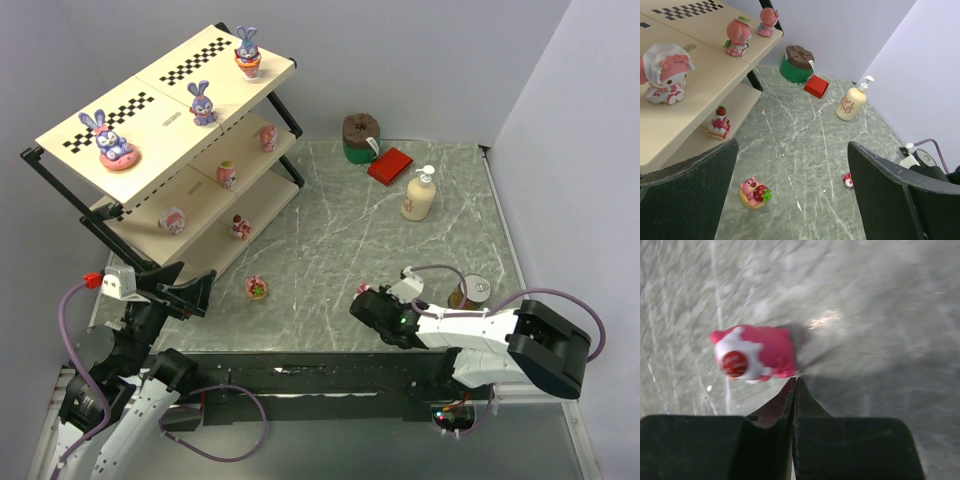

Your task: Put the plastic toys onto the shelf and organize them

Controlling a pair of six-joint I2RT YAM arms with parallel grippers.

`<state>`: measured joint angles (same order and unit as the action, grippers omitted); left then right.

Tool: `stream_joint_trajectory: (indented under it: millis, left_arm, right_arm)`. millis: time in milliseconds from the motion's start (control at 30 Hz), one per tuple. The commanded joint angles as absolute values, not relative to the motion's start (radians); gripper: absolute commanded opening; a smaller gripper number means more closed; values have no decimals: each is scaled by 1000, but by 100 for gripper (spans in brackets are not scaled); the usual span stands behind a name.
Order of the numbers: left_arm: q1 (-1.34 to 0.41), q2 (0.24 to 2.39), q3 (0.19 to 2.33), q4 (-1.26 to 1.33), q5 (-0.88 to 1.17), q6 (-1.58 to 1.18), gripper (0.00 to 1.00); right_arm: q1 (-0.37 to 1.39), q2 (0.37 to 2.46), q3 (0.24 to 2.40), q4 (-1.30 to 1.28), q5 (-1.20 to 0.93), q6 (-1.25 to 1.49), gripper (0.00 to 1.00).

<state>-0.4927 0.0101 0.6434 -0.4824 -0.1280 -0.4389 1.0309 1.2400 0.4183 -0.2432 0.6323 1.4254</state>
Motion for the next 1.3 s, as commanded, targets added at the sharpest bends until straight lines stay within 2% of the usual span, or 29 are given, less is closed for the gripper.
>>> stream_joint_trajectory:
  millis: [0,133,233,367,400,500,567,700,867,1067,1267]
  left_arm:
    - [-492,-98,641,-449,-114,-433,96]
    - [-492,-98,641,-451,-115,-433,96]
    - [-492,-103,641,-453,-115,-431,96]
    - [-492,-107,641,-451,-115,-433,96]
    - [-492,-107,641,-451,-117,-434,96]
    - [-492,-107,641,-449,-117,-434,97]
    - [-492,-107,640,-449,-115,-433,96]
    - [-492,-107,641,-453,-120,-434,96]
    - [-492,-115,640,-451,-120,-436,96]
    - [-492,-110,641,-451,-117,-434,96]
    - [-492,-112,640,-451,-117,-434,96]
  right_arm:
    - [1029,1204,361,-443,709,1531,2]
    - [1020,1212,354,-410,756,1505,13]
    - [1020,1207,347,-359,755,1442,17]
    - [1022,1169,356,-356,727,1421,11]
    - [1023,1164,359,-354,715,1422,6]
    - [1055,1149,356,-269,670,1396,0]
    - [1083,1167,362,-174,637,1324,0]
    - [1111,1282,443,-169,624,1328,0]
    - [1098,1362,442,-146,624,1355,0]
    - [1019,1393,417,-117,611,1322,0]
    - [999,1346,407,-231,658,1364,0]
